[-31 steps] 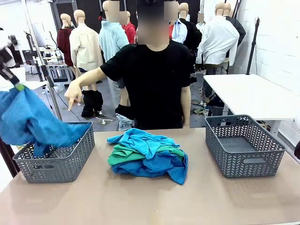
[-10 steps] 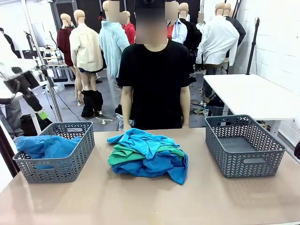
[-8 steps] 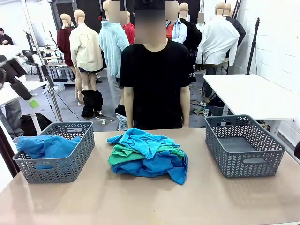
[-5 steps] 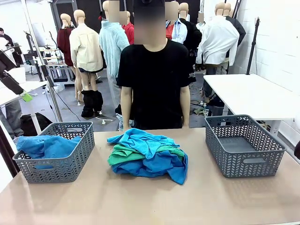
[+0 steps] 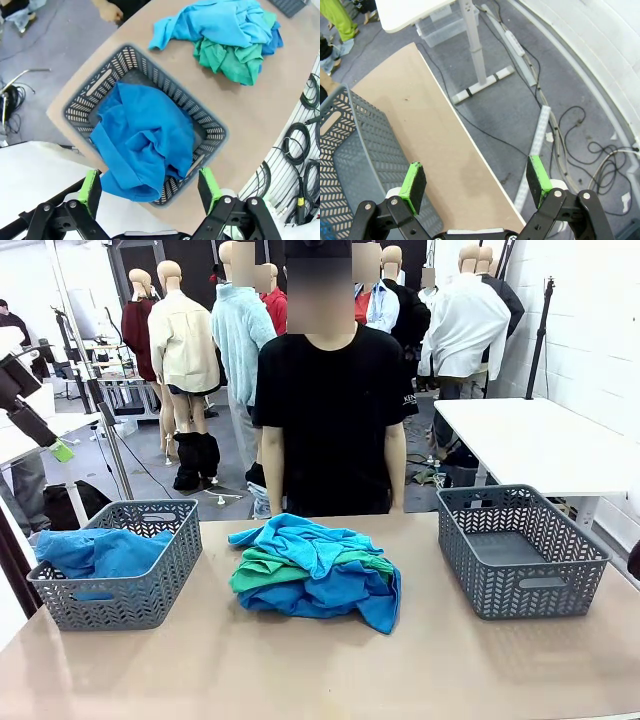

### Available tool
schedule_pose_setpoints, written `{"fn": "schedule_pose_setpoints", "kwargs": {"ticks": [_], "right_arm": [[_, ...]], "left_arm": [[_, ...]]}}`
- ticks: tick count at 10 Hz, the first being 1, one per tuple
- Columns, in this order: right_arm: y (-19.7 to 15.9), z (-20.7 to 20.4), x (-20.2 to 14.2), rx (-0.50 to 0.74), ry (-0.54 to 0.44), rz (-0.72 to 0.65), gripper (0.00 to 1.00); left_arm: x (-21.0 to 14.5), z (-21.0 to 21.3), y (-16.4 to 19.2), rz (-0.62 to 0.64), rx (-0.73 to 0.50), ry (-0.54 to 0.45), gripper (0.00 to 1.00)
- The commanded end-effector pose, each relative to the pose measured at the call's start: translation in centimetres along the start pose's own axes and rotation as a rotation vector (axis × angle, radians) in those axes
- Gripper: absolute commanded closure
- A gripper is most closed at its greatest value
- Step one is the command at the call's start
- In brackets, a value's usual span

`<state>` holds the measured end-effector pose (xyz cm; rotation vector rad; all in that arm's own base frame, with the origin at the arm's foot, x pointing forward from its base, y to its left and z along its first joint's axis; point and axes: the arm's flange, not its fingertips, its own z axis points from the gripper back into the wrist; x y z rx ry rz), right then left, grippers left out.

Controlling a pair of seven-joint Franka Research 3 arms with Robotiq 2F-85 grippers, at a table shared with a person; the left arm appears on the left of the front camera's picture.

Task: Sort the tops and bottoms.
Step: Lift clothes from the center of the table with your right hand.

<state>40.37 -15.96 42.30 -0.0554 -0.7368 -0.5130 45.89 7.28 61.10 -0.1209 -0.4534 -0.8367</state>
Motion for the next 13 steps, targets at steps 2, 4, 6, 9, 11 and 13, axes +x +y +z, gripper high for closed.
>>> {"fn": "schedule_pose_setpoints", "kwargs": {"ticks": [2, 4, 6, 9, 11, 13], "right_arm": [[0.1, 0.2, -0.1, -0.004, 0.001, 0.007, 0.0], [4.1, 3.3, 1.3, 0.063, -0.092, 0.096, 0.0], [8.8, 7.7, 2.7, 0.188, -0.174, 0.233, 0.0], [16.6, 14.6, 2.8, 0.335, -0.247, 0.454, 0.0], [22.8, 18.3, 2.6, 0.395, -0.248, 0.591, 0.0], [29.2, 20.8, 0.6, 0.466, -0.24, 0.77, 0.0]], "left_arm": [[-2.8, 4.4, 3.4, 0.091, 0.14, -0.086, 0.0], [-7.2, 8.6, 5.4, 0.193, 0.255, -0.155, 0.0], [-9.5, 9.3, 5.9, 0.23, 0.277, -0.168, 0.0], [-14.2, 10.3, 5.4, 0.316, 0.336, -0.2, 0.0], [-16.0, 10.3, 5.0, 0.346, 0.356, -0.183, 0.0], [-14.6, 10.7, 6.4, 0.307, 0.324, -0.181, 0.0]]}}
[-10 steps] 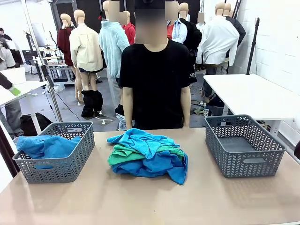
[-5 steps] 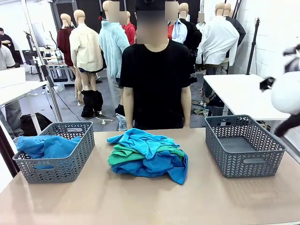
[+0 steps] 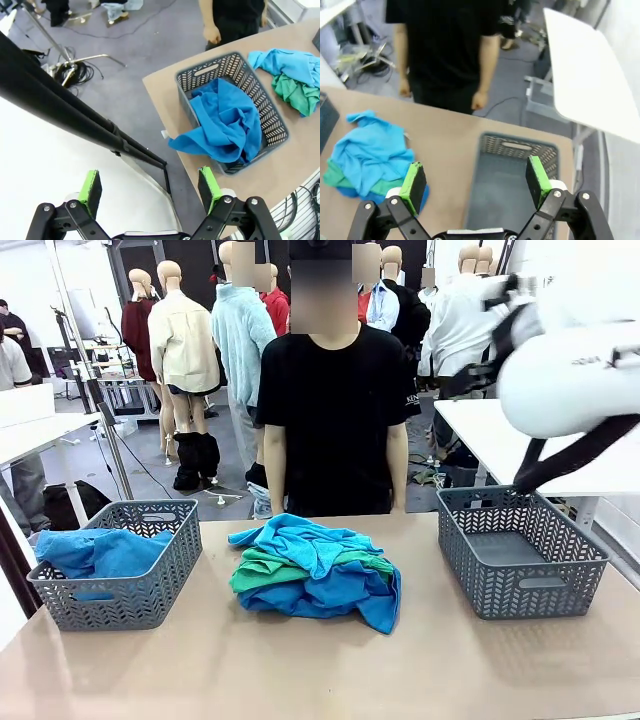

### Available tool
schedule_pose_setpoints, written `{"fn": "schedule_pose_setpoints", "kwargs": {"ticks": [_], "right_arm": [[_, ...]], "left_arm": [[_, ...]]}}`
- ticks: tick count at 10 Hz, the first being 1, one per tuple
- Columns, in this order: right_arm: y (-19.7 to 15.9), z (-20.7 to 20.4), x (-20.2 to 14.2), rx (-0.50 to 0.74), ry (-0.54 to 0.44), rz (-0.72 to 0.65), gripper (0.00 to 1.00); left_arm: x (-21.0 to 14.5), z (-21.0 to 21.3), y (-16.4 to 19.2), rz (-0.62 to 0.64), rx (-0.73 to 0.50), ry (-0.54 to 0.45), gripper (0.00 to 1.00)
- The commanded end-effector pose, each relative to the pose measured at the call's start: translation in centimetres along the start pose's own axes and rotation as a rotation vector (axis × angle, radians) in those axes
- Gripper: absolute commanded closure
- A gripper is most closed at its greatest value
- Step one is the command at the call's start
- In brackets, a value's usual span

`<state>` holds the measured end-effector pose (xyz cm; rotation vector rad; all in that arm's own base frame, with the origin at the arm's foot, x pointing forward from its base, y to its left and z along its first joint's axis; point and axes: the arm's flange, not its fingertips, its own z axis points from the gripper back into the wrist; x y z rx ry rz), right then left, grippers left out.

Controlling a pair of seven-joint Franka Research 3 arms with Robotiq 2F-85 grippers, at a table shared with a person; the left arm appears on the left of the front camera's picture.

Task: Sort the tops and bottoms.
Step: Lift clothes from the center of the table with your right hand.

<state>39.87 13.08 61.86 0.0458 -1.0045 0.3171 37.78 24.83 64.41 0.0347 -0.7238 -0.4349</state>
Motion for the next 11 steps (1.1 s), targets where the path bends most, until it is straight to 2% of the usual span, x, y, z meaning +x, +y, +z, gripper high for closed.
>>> {"fn": "schedule_pose_setpoints", "kwargs": {"ticks": [1, 3, 4, 5, 8, 9, 10, 11], "right_arm": [[3.2, -1.9, 1.4, 0.06, 0.045, 0.132, 0.0], [8.0, -3.9, 0.7, 0.076, 0.103, 0.227, 0.0], [8.8, -4.6, 0.1, 0.049, 0.116, 0.249, 0.0], [7.8, -2.6, 0.6, 0.089, 0.078, 0.175, 0.0], [7.8, -2.6, 0.6, 0.089, 0.078, 0.175, 0.0], [8.1, -3.1, 0.4, 0.083, 0.085, 0.198, 0.0], [8.1, -1.2, -2.2, 0.106, 0.096, 0.21, 0.0], [9.1, -2.0, -1.9, 0.162, 0.074, 0.253, 0.0]], "left_arm": [[0.9, -0.1, 0.1, -0.009, -0.006, 0.007, 0.0], [0.9, -0.1, 0.1, -0.009, -0.006, 0.007, 0.0], [0.9, -0.1, 0.1, -0.009, -0.006, 0.007, 0.0], [0.9, -0.1, 0.1, -0.009, -0.006, 0.007, 0.0], [0.9, -0.1, 0.1, -0.009, -0.006, 0.007, 0.0], [0.9, -0.1, 0.1, -0.009, -0.006, 0.007, 0.0], [0.9, -0.1, 0.1, -0.009, -0.006, 0.007, 0.0], [0.9, -0.1, 0.1, -0.009, -0.006, 0.007, 0.0]]}}
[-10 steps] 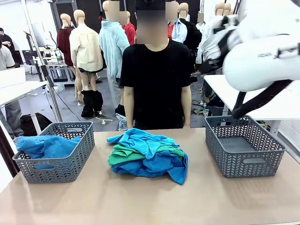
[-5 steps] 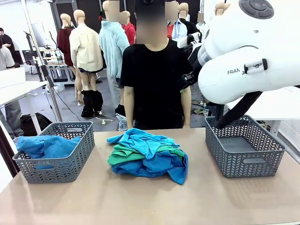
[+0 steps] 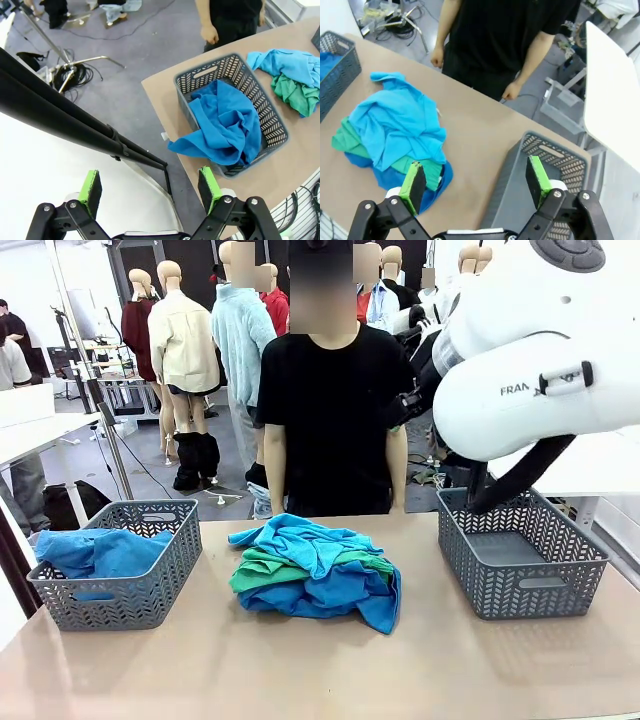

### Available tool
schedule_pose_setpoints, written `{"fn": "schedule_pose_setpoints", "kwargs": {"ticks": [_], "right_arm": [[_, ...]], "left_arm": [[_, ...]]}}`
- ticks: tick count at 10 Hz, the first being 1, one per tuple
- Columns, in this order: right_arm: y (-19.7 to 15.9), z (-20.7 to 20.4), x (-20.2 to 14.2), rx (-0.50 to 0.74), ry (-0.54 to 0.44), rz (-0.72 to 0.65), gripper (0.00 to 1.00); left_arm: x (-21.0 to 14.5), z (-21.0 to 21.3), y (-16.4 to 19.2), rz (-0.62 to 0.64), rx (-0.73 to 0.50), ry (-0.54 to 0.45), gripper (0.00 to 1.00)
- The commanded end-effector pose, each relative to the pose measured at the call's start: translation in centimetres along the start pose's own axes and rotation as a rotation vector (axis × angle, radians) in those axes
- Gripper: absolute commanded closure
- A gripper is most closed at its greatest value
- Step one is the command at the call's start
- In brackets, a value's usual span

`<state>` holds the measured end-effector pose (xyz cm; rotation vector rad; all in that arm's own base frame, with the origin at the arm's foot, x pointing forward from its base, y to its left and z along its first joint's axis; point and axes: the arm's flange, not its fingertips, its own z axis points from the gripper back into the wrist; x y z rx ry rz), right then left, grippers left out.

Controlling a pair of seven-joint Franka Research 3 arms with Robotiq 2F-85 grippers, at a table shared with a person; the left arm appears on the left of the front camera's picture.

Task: Sort the tops and bottoms.
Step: Lift clothes from the center of the table with your right hand.

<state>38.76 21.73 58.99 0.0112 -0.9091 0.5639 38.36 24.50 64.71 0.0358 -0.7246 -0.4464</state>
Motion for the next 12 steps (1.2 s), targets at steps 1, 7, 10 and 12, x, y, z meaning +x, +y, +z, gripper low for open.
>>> {"fn": "schedule_pose_setpoints", "kwargs": {"ticks": [1, 7, 10, 12], "right_arm": [[1.0, -2.0, 1.1, 0.132, 0.036, 0.085, 0.0], [7.7, -17.9, 9.1, 0.568, 0.341, 0.348, 0.0], [11.0, -24.2, 8.2, 0.674, 0.403, 0.453, 0.0], [11.9, -26.6, 6.9, 0.582, 0.396, 0.514, 0.0]], "left_arm": [[0.2, 0.0, 0.2, 0.002, -0.003, 0.009, 0.0], [0.2, 0.0, 0.2, 0.002, -0.003, 0.009, 0.0], [0.2, 0.0, 0.2, 0.002, -0.003, 0.009, 0.0], [0.2, 0.0, 0.2, 0.002, -0.003, 0.009, 0.0]]}}
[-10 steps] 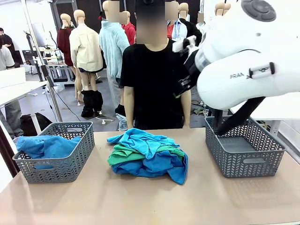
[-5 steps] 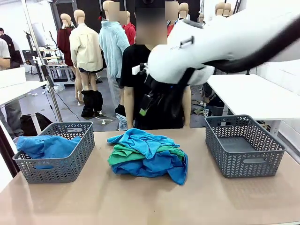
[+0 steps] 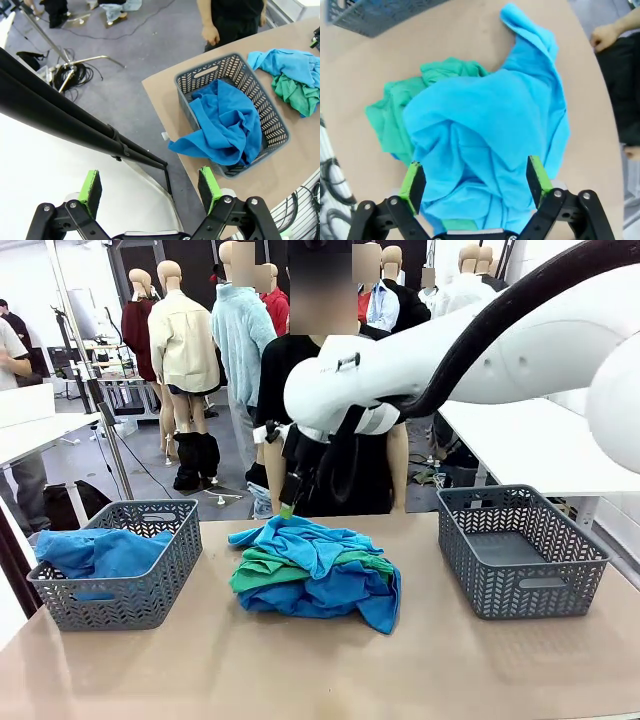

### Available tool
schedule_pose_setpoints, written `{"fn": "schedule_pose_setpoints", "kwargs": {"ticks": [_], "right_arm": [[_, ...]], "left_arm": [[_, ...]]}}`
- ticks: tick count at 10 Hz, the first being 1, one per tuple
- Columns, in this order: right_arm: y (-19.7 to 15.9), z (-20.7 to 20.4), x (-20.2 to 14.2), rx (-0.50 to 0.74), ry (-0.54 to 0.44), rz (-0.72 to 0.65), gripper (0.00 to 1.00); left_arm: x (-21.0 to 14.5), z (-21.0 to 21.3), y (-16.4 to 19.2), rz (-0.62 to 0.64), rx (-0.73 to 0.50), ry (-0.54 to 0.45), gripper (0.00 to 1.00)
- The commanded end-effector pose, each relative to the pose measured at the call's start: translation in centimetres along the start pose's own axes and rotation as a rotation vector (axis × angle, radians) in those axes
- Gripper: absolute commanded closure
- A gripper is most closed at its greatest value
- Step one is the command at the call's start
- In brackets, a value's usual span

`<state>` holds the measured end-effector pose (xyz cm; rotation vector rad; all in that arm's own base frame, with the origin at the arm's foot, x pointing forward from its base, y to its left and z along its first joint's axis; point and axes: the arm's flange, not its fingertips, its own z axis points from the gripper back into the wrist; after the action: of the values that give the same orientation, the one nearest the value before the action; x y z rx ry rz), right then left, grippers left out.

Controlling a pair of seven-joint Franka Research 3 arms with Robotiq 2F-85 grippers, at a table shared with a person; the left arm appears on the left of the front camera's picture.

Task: Sort the tops and bottoms.
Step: Lift clothes from the center of the table with your right hand.

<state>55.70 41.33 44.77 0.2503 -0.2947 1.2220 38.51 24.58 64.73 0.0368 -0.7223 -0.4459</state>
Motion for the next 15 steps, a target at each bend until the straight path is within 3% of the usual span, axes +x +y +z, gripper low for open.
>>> {"fn": "schedule_pose_setpoints", "kwargs": {"ticks": [1, 4, 8, 9, 13, 14, 15], "right_arm": [[-0.9, -0.9, 0.4, -0.091, 0.038, 0.038, 0.0], [-1.4, -3.0, 0.4, 0.002, 0.094, 0.089, 0.0], [-2.5, -4.8, -0.8, 0.036, 0.129, 0.073, 0.0], [-2.3, -4.6, -0.7, 0.04, 0.116, 0.088, 0.15], [-1.5, -3.9, -0.8, 0.021, 0.094, 0.11, 0.93], [-1.5, -3.7, -0.8, 0.013, 0.086, 0.107, 1.0], [-1.3, -3.6, -0.8, 0.007, 0.087, 0.115, 1.0]], "left_arm": [[0.1, 0.1, 0.0, 0.002, -0.004, 0.006, 0.0], [0.1, 0.1, 0.0, 0.002, -0.004, 0.006, 0.0], [0.1, 0.1, 0.0, 0.002, -0.004, 0.006, 0.0], [0.1, 0.1, 0.0, 0.002, -0.004, 0.006, 0.0], [0.1, 0.1, 0.0, 0.002, -0.004, 0.006, 0.0], [0.1, 0.1, 0.0, 0.002, -0.004, 0.006, 0.0], [0.1, 0.1, 0.0, 0.002, -0.004, 0.006, 0.0]]}}
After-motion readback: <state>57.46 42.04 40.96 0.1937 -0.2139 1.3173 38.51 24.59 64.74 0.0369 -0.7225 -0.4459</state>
